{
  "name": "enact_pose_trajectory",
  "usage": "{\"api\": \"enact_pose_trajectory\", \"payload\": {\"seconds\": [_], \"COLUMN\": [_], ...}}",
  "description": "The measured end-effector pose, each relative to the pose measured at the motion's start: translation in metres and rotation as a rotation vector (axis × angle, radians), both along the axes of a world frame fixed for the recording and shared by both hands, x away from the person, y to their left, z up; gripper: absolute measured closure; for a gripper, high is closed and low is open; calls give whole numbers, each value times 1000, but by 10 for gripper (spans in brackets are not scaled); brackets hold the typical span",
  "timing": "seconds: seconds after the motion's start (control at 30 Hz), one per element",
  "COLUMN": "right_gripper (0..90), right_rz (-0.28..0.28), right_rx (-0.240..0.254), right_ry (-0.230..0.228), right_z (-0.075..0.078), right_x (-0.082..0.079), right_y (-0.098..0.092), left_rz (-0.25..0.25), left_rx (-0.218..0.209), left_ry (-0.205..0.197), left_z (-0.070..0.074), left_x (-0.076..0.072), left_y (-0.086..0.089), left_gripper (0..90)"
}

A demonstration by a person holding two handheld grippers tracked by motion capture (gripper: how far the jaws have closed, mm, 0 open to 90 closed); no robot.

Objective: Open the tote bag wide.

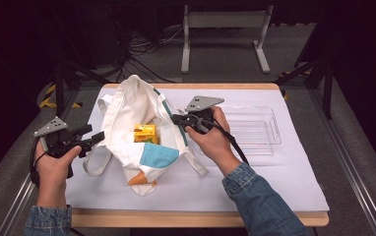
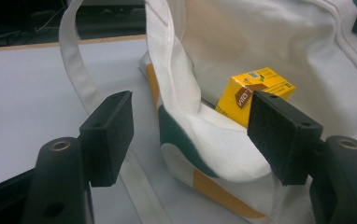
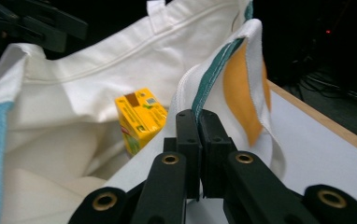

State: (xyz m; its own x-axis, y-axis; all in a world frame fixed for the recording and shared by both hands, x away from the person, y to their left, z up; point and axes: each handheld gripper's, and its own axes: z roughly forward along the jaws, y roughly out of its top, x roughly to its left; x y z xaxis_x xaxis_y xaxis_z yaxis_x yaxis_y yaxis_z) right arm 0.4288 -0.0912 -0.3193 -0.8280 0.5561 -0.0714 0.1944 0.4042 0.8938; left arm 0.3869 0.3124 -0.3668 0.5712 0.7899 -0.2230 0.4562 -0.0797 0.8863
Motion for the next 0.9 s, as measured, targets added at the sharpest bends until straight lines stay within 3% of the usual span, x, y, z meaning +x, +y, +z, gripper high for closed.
{"api": "enact_pose_trajectory", "payload": {"seconds": [0.1, 0.2, 0.4, 0.67, 0.77, 0.9], "right_gripper": [880, 880, 880, 880, 880, 880], "right_rz": [-29, -86, -151, -178, -177, -166], "right_rx": [-15, -62, -137, -123, -121, -126], "right_ry": [-10, -37, -86, -67, -68, -68], "right_z": [0, 1, 0, -7, -10, -14], "right_x": [-2, -8, -14, -15, -16, -19], "right_y": [-7, -16, -25, -41, -42, -38], "left_rz": [1, 1, -10, -18, -66, -111], "left_rx": [-1, -7, -14, -26, -30, -7], "left_ry": [13, 26, 37, 50, 71, 89], "left_z": [-1, -2, -3, -5, -8, -9], "left_x": [1, 2, 3, 6, 8, 6], "left_y": [0, -2, -5, -9, -13, -16], "left_gripper": [319, 318, 324, 366, 484, 813]}}
